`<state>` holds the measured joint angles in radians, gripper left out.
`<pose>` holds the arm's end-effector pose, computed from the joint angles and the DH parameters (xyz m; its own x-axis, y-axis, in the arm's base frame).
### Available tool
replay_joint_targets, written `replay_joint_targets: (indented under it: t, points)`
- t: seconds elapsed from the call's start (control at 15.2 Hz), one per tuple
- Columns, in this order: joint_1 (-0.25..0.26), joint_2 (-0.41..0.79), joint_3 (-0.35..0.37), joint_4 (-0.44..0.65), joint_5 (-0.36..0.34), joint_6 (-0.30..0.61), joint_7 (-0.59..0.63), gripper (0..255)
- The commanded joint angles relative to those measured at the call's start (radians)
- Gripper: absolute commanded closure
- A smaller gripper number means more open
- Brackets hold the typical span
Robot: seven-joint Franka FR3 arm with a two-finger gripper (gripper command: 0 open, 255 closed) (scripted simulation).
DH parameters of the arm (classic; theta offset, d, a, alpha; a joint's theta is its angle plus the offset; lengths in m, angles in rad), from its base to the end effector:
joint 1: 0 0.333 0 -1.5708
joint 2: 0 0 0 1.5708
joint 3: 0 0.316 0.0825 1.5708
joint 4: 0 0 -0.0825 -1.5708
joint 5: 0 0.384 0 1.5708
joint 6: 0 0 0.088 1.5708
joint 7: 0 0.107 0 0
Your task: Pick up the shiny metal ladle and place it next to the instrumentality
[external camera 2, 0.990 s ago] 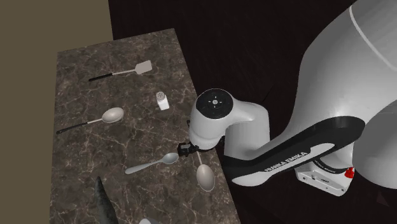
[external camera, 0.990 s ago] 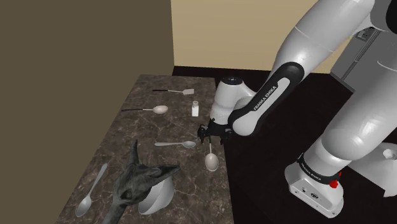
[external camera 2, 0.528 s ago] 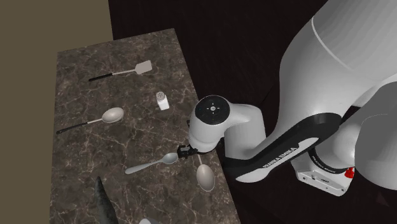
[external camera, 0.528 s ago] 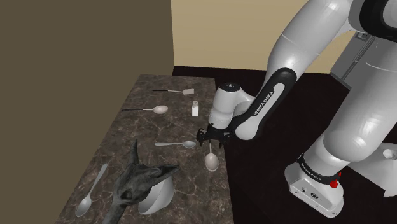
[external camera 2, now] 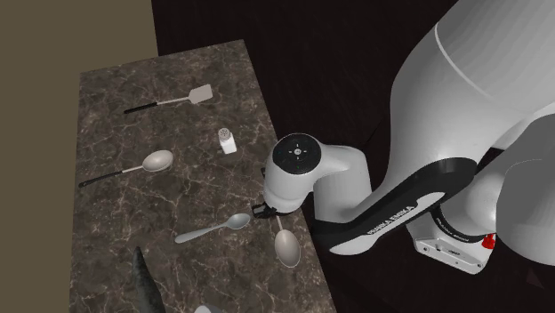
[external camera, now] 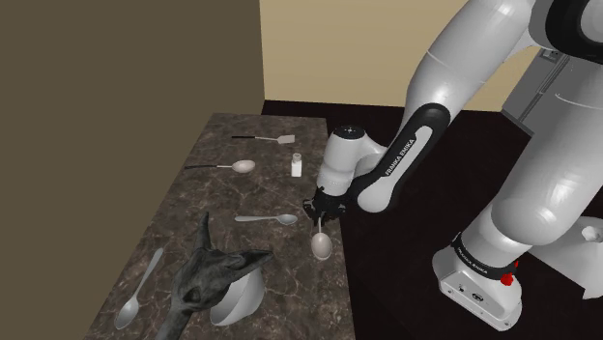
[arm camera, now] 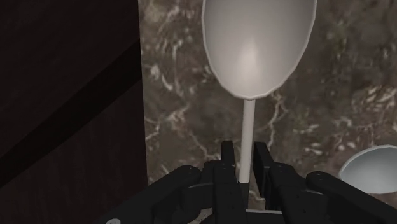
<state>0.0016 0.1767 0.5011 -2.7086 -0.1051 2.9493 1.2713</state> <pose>0.3527 0.2128 0.1876 0.7803 -0.6248 -0.0257 -0.6237 -0.7746 -0.1044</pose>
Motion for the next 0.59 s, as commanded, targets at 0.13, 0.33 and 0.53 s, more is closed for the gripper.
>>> replay_joint_targets:
  t: [0.13, 0.33, 0.53]
  points:
    - [0.0, 0.0, 0.0, 0.0, 0.0, 0.0, 0.0, 255]
    - [0.0, 0.0, 0.0, 0.0, 0.0, 0.0, 0.0, 255]
    - [-0.036, -0.038, 0.051, -0.005, 0.063, -0.03, -0.044, 255]
